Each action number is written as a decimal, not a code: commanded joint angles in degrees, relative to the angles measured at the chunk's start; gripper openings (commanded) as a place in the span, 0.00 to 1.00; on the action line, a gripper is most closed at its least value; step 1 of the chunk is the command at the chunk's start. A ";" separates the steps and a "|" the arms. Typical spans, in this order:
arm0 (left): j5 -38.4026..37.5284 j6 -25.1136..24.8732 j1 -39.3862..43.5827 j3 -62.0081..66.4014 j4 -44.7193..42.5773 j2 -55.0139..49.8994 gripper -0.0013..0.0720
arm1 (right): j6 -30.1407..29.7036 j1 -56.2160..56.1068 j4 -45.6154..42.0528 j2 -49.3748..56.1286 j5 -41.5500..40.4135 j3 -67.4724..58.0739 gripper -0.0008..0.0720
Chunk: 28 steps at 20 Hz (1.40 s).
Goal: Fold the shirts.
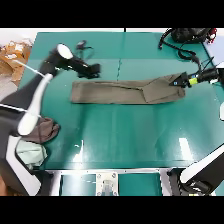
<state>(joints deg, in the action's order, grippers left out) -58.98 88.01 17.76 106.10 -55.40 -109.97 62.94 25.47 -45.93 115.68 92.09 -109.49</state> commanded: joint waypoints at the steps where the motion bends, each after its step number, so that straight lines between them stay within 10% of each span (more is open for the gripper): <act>1: 14.62 -4.59 10.29 -0.04 8.61 -5.99 0.05 | 6.56 -2.58 0.28 -6.21 4.22 -4.87 0.03; 11: 26.14 -5.53 18.95 0.55 20.35 -15.17 0.05 | 16.63 -15.45 1.31 -21.20 6.34 -6.12 0.03; 28: -13.29 -13.35 -21.44 0.55 21.38 9.62 0.05 | 26.95 -39.30 0.66 -14.51 -15.43 -4.33 0.03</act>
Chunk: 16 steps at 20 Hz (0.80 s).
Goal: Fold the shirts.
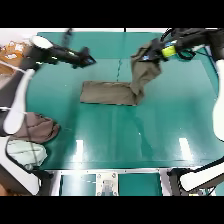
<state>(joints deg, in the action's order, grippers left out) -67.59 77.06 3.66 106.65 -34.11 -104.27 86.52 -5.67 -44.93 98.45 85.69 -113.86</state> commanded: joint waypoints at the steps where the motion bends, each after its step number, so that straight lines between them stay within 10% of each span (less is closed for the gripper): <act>1: -5.49 -3.69 -9.33 0.07 0.48 4.20 0.05 | 3.89 -12.09 -0.35 4.92 -13.62 0.04 0.04; 3: -7.61 -5.42 -12.26 0.07 0.20 4.20 0.05 | 5.01 -20.59 -0.33 10.75 -25.46 0.04 0.07; 6: -10.29 -7.32 -14.25 0.07 -0.15 4.20 0.05 | 7.69 -31.71 -0.28 20.94 -48.13 0.02 0.60; 8: -11.41 -8.41 -14.47 0.07 -0.35 4.20 0.05 | 13.49 -33.62 -0.26 24.09 -55.95 0.02 0.60; 16: -13.00 -8.57 -14.47 0.04 -0.66 4.20 0.05 | 10.32 -9.11 -5.70 13.66 -23.47 0.02 0.59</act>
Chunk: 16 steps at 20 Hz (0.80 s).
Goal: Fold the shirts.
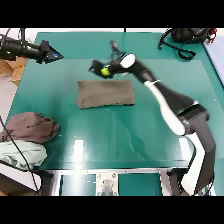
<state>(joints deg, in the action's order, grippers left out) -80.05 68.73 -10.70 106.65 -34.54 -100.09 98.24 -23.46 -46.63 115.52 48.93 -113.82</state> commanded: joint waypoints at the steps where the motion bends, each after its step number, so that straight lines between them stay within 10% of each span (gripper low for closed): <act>1: -0.57 -0.22 -0.11 0.04 -0.61 0.02 0.05 | -1.40 12.09 -7.61 -4.42 18.53 -0.02 0.56; 6: -0.04 -0.22 -0.11 -0.07 -8.92 0.02 0.05 | -3.37 22.58 -17.40 -4.96 32.52 6.97 0.66; 16: 5.16 -0.42 -0.11 -0.07 -28.63 0.02 0.05 | -14.01 17.40 3.96 -3.41 15.82 24.13 0.76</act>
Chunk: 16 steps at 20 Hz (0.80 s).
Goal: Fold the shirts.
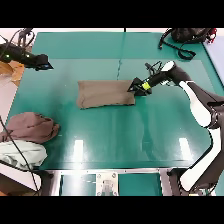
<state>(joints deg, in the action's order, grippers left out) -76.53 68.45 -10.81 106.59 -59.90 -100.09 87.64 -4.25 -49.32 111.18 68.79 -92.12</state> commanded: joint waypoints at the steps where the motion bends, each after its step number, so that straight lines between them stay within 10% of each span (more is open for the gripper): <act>1: 1.86 -0.11 0.00 0.00 -3.30 0.02 0.05 | -4.11 -2.64 8.35 1.20 -5.20 2.43 0.76; 2: 1.92 -0.11 0.00 0.00 -3.30 0.02 0.05 | -4.20 -3.23 9.25 1.20 -6.43 2.38 0.75; 4: 1.75 -0.11 0.00 0.00 -3.30 0.02 0.05 | -5.84 -3.50 10.67 1.18 -7.28 1.25 0.03; 16: 0.90 -0.15 0.00 0.00 -3.32 0.02 0.05 | -3.69 36.65 -1.29 -23.52 -3.37 8.57 0.03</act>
<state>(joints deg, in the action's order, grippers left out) -75.64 68.29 -10.76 106.59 -63.18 -100.09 83.55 20.03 -46.13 95.18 63.88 -87.96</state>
